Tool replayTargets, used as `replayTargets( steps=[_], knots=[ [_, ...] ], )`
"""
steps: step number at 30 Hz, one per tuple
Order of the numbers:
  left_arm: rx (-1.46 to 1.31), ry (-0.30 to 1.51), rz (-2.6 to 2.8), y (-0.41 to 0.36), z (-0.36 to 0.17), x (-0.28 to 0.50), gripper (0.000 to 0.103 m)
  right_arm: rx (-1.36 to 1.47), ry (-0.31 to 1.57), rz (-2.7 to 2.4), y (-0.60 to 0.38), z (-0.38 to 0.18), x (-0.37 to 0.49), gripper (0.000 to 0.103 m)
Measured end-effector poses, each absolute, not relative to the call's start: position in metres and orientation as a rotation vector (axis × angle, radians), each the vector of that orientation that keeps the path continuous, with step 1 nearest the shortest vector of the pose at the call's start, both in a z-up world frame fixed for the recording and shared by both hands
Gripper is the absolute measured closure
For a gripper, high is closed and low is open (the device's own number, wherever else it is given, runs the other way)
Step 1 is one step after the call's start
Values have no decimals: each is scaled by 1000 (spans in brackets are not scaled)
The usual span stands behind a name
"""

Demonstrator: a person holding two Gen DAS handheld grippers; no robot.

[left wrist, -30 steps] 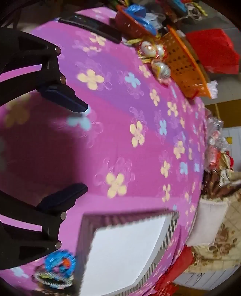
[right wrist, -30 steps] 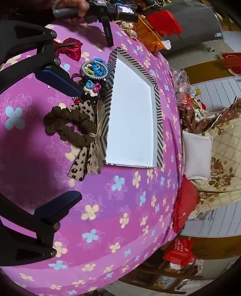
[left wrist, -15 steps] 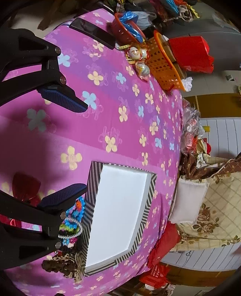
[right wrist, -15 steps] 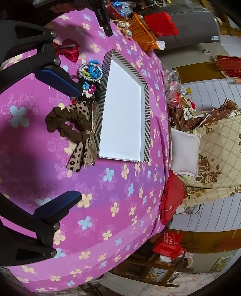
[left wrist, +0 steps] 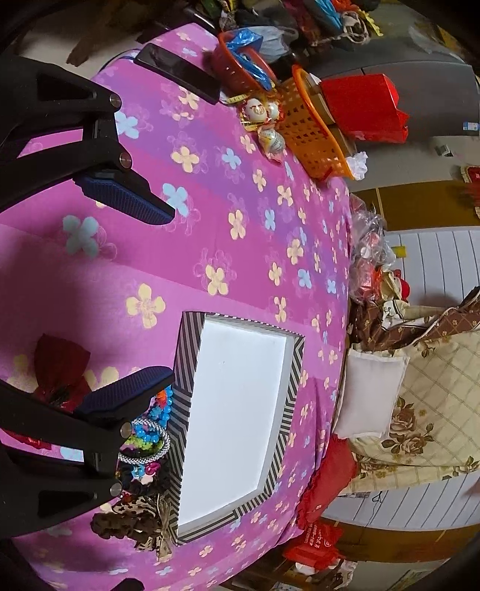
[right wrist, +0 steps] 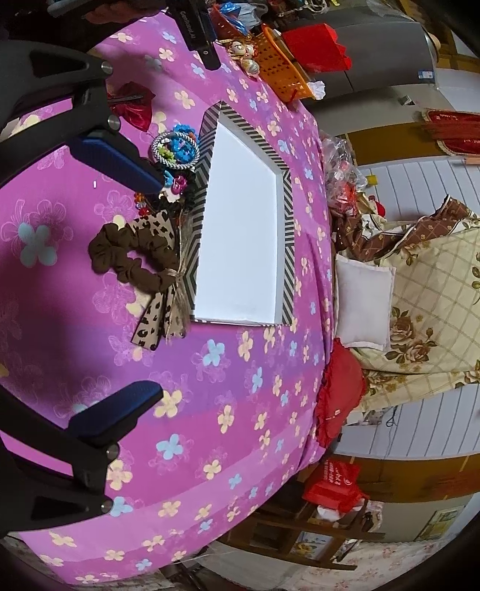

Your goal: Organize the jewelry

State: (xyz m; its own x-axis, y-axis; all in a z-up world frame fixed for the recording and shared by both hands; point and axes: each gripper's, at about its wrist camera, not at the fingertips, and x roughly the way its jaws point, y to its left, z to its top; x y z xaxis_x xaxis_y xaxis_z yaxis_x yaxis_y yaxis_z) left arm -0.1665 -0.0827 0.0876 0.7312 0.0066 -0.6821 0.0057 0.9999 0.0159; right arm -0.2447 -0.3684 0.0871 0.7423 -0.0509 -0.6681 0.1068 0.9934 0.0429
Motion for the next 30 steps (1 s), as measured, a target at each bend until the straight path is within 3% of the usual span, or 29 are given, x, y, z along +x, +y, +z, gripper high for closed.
replayTargets(
  steps=[30],
  knots=[
    [-7,802,-87,-94,76,-171,46,29,816,-115,-359,69,-238,0]
  ],
)
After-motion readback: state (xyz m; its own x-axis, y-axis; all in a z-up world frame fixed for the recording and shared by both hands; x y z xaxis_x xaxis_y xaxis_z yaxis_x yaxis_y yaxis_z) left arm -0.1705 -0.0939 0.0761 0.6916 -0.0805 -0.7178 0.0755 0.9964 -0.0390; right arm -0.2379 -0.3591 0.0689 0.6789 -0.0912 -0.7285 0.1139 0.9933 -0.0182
